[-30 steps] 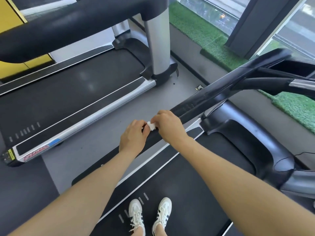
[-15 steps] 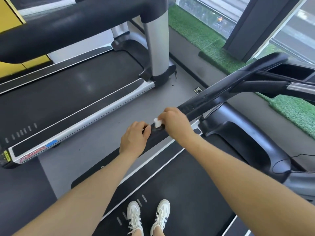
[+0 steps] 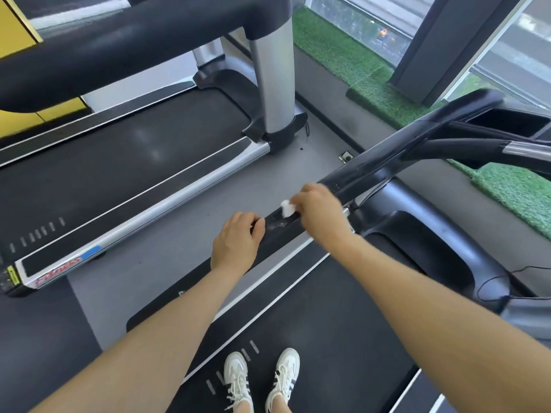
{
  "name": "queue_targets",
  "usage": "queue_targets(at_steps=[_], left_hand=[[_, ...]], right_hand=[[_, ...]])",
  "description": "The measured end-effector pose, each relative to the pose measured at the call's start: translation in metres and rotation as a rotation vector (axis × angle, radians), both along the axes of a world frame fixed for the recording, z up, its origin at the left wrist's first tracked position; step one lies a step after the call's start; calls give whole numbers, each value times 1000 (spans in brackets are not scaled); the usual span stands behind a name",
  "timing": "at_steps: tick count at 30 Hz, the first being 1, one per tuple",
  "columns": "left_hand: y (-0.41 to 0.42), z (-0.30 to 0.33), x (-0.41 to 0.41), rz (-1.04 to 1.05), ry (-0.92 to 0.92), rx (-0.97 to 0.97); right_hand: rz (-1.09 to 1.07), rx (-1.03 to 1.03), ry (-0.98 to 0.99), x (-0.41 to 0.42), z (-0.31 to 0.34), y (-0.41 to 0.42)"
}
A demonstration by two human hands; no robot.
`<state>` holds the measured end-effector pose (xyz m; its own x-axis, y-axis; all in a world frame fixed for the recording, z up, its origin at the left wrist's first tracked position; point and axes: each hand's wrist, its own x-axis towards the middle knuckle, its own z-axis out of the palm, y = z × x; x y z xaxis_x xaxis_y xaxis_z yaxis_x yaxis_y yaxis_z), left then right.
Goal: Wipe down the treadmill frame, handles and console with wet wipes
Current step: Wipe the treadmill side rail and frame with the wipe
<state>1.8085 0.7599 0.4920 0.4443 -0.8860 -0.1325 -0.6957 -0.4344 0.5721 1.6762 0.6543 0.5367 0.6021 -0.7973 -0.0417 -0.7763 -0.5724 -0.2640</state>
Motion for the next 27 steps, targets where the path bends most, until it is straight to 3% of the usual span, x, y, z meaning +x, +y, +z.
queue_targets(at_steps=[5, 12, 14, 18, 21, 23, 27], left_hand=[[0, -1, -1, -5, -3, -25], [-3, 3, -1, 33, 42, 30], [-4, 3, 2, 51, 111, 36], [-6, 11, 3, 56, 322, -79], [-12, 28, -7, 10, 610, -134], [-19, 41, -15, -34, 760, -104], [-35, 58, -25, -91, 843, -69]], right_hand=[[-232, -75, -93, -3, -5, -1], [-50, -6, -169, 21, -15, 50], [-76, 131, -196, 20, -10, 50], [-354, 592, -489, 5, 7, 37], [-563, 924, -708, -14, 22, 26], [-579, 1118, -802, -24, 31, 20], [-567, 1263, -883, -40, 39, 10]])
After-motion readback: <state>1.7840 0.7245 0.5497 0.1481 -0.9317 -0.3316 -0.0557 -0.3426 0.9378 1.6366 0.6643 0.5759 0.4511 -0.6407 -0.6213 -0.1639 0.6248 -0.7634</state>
